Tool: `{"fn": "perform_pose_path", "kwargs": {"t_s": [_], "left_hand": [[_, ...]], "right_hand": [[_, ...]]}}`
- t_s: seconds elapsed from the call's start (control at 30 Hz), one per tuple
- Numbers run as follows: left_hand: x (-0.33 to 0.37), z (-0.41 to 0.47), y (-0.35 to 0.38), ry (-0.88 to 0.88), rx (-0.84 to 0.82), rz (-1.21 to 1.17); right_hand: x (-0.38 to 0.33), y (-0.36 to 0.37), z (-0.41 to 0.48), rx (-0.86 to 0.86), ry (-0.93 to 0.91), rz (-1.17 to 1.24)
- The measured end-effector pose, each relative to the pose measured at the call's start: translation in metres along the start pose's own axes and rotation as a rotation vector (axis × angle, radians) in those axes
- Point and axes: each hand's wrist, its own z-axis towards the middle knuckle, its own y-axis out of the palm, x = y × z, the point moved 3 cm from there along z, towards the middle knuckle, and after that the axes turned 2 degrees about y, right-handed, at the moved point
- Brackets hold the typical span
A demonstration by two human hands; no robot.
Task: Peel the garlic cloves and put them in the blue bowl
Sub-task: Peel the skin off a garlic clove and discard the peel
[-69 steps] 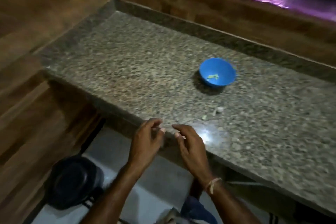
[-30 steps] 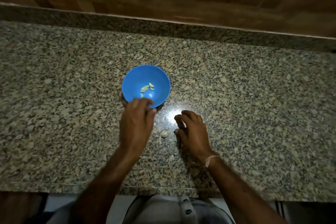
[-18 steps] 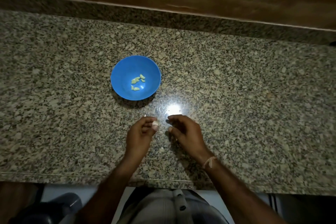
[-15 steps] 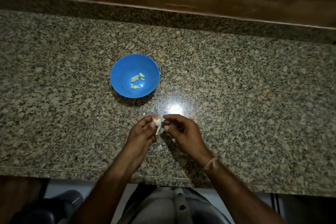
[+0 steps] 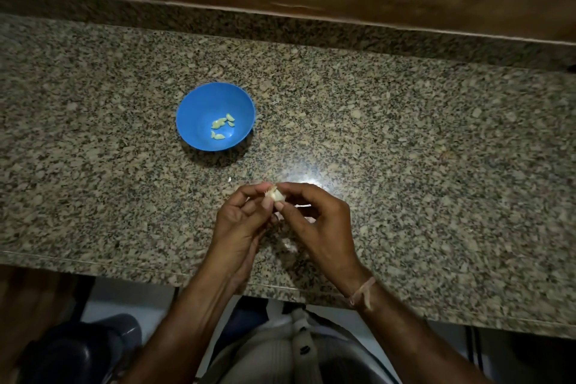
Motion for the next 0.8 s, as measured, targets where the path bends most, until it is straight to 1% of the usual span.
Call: {"fn": "perform_pose_path", "kwargs": {"t_s": [0.1,0.23,0.3,0.37,0.63,0.73,0.8], "left_hand": [[0.002,-0.008,0.005,0.050,0.041,0.090],[0.007,-0.016,0.011,0.130,0.094,0.240],[0.009,-0.018,0.014,0.157,0.096,0.309],[0.010,-0.021,0.015,0.160,0.095,0.327],[0.012,-0.030,0.016,0.158,0.073,0.441],[0.011,-0.031,0.016,0.159,0.067,0.453],[0.010,-0.031,0.016,0.160,0.062,0.455]], "right_hand": [[-0.003,-0.007,-0.003,-0.028,-0.064,-0.069],[-0.002,-0.013,-0.005,-0.072,-0.138,-0.228],[-0.004,-0.013,-0.007,-0.084,-0.202,-0.302],[-0.006,-0.015,-0.009,-0.087,-0.232,-0.324],[-0.002,-0.025,-0.013,-0.192,-0.148,-0.291],[0.000,-0.024,-0.015,-0.193,-0.158,-0.329],[0.000,-0.021,-0.018,-0.162,-0.190,-0.350]]}}
